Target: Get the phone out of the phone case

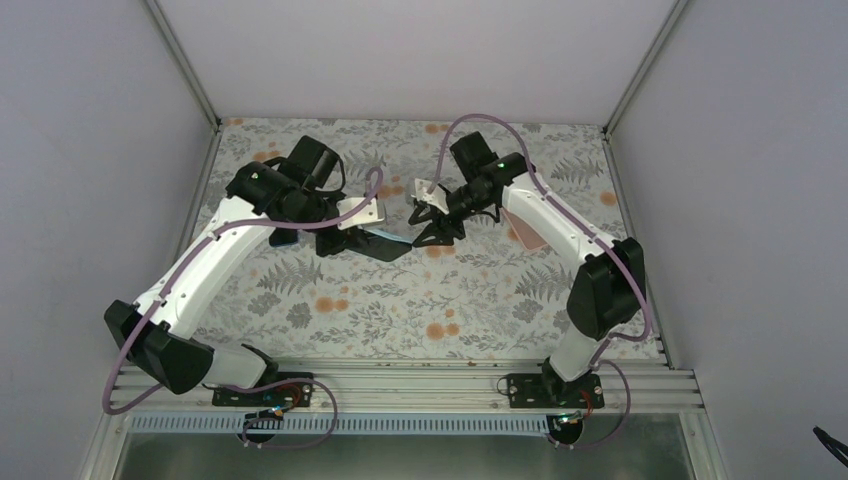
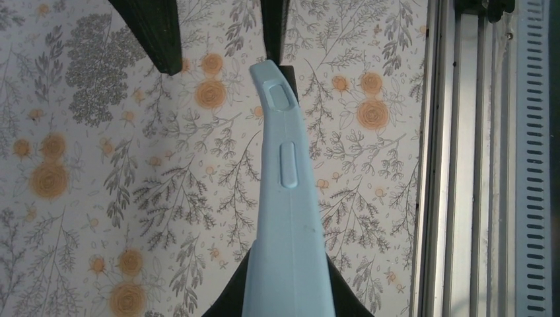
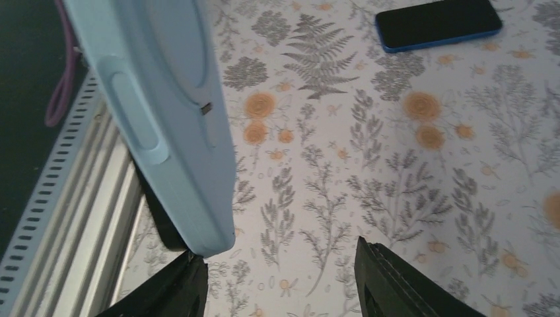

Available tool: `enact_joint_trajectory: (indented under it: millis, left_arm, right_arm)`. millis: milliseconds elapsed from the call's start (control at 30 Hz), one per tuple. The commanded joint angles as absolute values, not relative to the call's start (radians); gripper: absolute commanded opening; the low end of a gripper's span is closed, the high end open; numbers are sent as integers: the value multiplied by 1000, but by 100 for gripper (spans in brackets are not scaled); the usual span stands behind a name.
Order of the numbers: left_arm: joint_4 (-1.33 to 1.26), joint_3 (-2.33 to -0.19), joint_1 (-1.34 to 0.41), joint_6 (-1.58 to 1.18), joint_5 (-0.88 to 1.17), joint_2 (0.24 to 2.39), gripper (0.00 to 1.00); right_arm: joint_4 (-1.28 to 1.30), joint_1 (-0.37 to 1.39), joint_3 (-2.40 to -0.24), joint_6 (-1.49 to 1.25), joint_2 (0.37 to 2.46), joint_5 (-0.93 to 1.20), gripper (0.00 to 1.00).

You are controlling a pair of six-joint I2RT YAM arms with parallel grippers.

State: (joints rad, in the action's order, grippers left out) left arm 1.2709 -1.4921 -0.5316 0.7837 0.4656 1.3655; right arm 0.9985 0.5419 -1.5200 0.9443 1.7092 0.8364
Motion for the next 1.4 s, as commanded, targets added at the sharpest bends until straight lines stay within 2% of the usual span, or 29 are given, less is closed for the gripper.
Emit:
enact_joint_trajectory:
  millis: [0, 200, 300, 533, 667, 800, 867, 900, 933, 1000, 1033, 1067, 1100, 1200, 1300, 1367]
  left_arm:
    - [1280, -1549, -554, 813, 683, 1368, 2]
    - [1316, -1578, -554, 839, 762, 1374, 2]
    - [1297, -1558, -554, 839, 766, 1380, 2]
    - [1182, -1569, -550, 799, 688, 1409, 2]
    - [1066, -1575, -515, 771, 594, 1417, 2]
    - [905, -1600, -458, 721, 564, 1435, 2]
    - [818, -1624, -438, 682, 526, 1457, 2]
    - [774, -1628, -430, 671, 499, 1466, 2]
    - [740, -1634, -427, 671, 463, 1477, 2]
    - [687, -1655, -422, 656, 387, 1498, 2]
    - [698, -1682, -418, 667, 373, 1511, 2]
    - [721, -1717, -415, 671, 357, 1527, 3]
    - [753, -1759, -413, 674, 350, 1542, 6]
    - [898, -1869, -408, 708, 342, 1561, 29]
    - [1008, -1925, -397, 746, 274, 1520, 73]
    - [1054, -1958, -388, 768, 207, 1470, 90]
  right_arm:
    - [818, 556, -1612, 841, 1752, 785, 58]
    - [803, 571, -1707, 815, 1816, 756, 58]
    - [841, 590, -1748, 839, 1840, 809, 62]
    - [1042, 685, -1886, 969, 1885, 1116, 71]
    - [1161, 750, -1971, 1030, 1916, 1240, 72]
    - [1166, 790, -1990, 988, 1938, 1366, 72]
    - [1190, 808, -1999, 991, 1969, 1418, 67]
    - [1208, 818, -2012, 990, 1987, 1433, 60]
    - [1234, 829, -2029, 994, 2007, 1444, 48]
    - [1283, 836, -2054, 1022, 2035, 1445, 9]
    - [1284, 834, -2045, 1027, 2028, 1435, 4]
    - [1276, 827, -2030, 1029, 2015, 1423, 3]
    - [1260, 818, -2010, 1018, 1998, 1413, 3]
    - [1190, 767, -1937, 950, 1928, 1368, 3]
    - [1100, 680, -1866, 858, 1854, 1316, 3]
    - [1061, 602, -1841, 807, 1817, 1277, 3]
